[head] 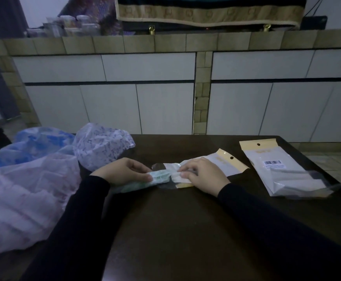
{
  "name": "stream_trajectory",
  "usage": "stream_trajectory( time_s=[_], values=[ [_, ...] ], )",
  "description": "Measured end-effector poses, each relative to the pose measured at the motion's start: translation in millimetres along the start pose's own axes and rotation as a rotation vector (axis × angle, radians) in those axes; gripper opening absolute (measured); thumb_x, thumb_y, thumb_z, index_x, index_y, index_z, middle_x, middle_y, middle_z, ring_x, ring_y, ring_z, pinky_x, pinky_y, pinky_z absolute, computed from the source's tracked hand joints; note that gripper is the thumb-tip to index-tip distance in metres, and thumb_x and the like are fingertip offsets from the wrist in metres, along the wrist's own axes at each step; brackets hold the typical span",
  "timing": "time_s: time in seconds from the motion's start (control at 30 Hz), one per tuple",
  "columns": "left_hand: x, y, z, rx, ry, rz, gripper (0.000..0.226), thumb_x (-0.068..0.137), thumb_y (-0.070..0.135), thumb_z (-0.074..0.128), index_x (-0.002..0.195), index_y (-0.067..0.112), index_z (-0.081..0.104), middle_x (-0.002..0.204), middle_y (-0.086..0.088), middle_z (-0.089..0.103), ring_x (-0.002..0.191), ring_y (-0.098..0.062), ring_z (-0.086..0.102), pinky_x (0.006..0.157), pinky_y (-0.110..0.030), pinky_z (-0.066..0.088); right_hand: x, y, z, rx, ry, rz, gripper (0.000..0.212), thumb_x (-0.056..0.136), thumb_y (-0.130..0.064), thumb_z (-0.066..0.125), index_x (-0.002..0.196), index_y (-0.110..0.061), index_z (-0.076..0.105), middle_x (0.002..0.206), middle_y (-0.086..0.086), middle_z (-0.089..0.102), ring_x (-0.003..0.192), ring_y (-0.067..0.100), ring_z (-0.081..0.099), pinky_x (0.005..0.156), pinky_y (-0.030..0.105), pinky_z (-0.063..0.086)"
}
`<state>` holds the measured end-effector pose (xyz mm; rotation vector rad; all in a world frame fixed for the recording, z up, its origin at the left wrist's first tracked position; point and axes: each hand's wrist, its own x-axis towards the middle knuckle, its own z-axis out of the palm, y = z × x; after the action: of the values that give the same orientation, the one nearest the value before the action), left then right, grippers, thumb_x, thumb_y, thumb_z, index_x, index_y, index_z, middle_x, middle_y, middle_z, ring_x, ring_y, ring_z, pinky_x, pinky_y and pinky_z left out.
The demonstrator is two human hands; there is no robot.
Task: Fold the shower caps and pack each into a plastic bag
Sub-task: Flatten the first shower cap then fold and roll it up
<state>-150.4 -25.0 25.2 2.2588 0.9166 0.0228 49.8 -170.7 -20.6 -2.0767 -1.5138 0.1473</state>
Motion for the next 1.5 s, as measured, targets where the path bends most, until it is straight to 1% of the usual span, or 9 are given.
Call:
stream_trajectory(
  time_s=[0.23,0.37,0.53,0.7,0.83,0.93,1.17,1.4,1.5],
  values=[
    [1.7,5.4,0.9,0.053,0.033,0.015,0.009,0.08,0.044,0.073,0.088,0.042,0.07,0.098,0.017,0.068,0.096,-0.005,0.06,0.1,-0.032,0.043,-8.4,1.6,-5.3,0.331,0.115,0.03,0.026,0.098,-0.035,0.049,0.12,-0.032,0.061,0.111,-0.014,0.058,0.099,-0.003,0.049,0.084,0.012,0.038],
    [4.7,24.5,11.2,0.158,0.167,0.139,0.016,0.081,0.038,0.073,0.096,0.037,0.07,0.079,0.019,0.062,0.075,0.002,0.057,0.063,-0.012,0.039,-11.3,-2.4,-3.9,0.14,0.087,-0.085,0.028,0.097,-0.035,0.052,0.122,-0.032,0.063,0.12,-0.013,0.061,0.109,-0.002,0.047,0.095,0.02,0.038],
    [13.2,28.7,23.2,0.07,0.177,0.204,0.017,0.079,0.042,0.074,0.091,0.035,0.066,0.093,0.013,0.066,0.088,0.0,0.06,0.077,-0.017,0.046,-8.8,-0.3,-0.3,0.057,0.042,-0.035,0.029,0.094,-0.038,0.056,0.123,-0.037,0.059,0.127,-0.014,0.057,0.116,0.003,0.048,0.097,0.024,0.041],
    [7.2,11.9,11.1,-0.201,0.221,0.138,0.026,0.083,0.038,0.071,0.106,0.027,0.065,0.101,0.01,0.066,0.098,-0.006,0.061,0.081,-0.02,0.045,-5.0,6.1,3.9,0.003,0.115,0.043,0.031,0.092,-0.042,0.056,0.123,-0.039,0.059,0.129,-0.012,0.059,0.119,0.007,0.049,0.094,0.024,0.04],
    [7.0,-2.4,9.5,-0.134,0.235,-0.018,0.014,0.087,0.034,0.068,0.096,0.025,0.065,0.088,0.004,0.063,0.08,-0.01,0.061,0.062,-0.019,0.044,-5.8,6.4,4.6,-0.023,0.147,0.051,0.034,0.093,-0.043,0.056,0.127,-0.038,0.057,0.13,-0.013,0.058,0.12,0.008,0.047,0.094,0.023,0.038],
    [12.5,1.3,18.3,-0.278,0.352,-0.016,0.008,0.084,0.027,0.073,0.085,0.02,0.068,0.084,0.001,0.069,0.071,-0.008,0.061,0.054,-0.017,0.043,-7.0,5.0,5.3,-0.028,0.148,0.032,0.035,0.093,-0.043,0.056,0.128,-0.037,0.057,0.13,-0.013,0.058,0.12,0.008,0.046,0.098,0.026,0.038],
    [23.9,12.6,40.7,-0.332,0.349,0.023,0.015,0.085,0.026,0.072,0.099,0.019,0.071,0.088,-0.001,0.072,0.074,-0.015,0.068,0.07,-0.027,0.056,-10.4,-5.4,-2.2,-0.155,0.1,-0.092,0.036,0.099,-0.039,0.044,0.134,-0.033,0.053,0.136,-0.013,0.051,0.124,0.01,0.038,0.106,0.031,0.028],
    [20.7,9.8,38.6,-0.414,0.441,-0.088,0.02,0.077,0.028,0.08,0.091,0.016,0.071,0.075,-0.003,0.07,0.066,-0.012,0.062,0.061,-0.026,0.049,-20.4,-8.4,-3.2,-0.275,0.141,-0.003,0.043,0.096,-0.044,0.047,0.138,-0.033,0.047,0.134,-0.009,0.046,0.124,0.011,0.039,0.104,0.031,0.033],
    [18.1,18.3,44.0,-0.454,0.415,-0.072,0.013,0.081,0.025,0.076,0.091,0.018,0.072,0.084,-0.002,0.07,0.079,-0.013,0.065,0.074,-0.03,0.056,-21.2,-9.3,-0.1,-0.259,0.143,-0.001,0.042,0.096,-0.044,0.047,0.137,-0.031,0.049,0.134,-0.01,0.047,0.123,0.011,0.039,0.103,0.03,0.033]
  ],
)
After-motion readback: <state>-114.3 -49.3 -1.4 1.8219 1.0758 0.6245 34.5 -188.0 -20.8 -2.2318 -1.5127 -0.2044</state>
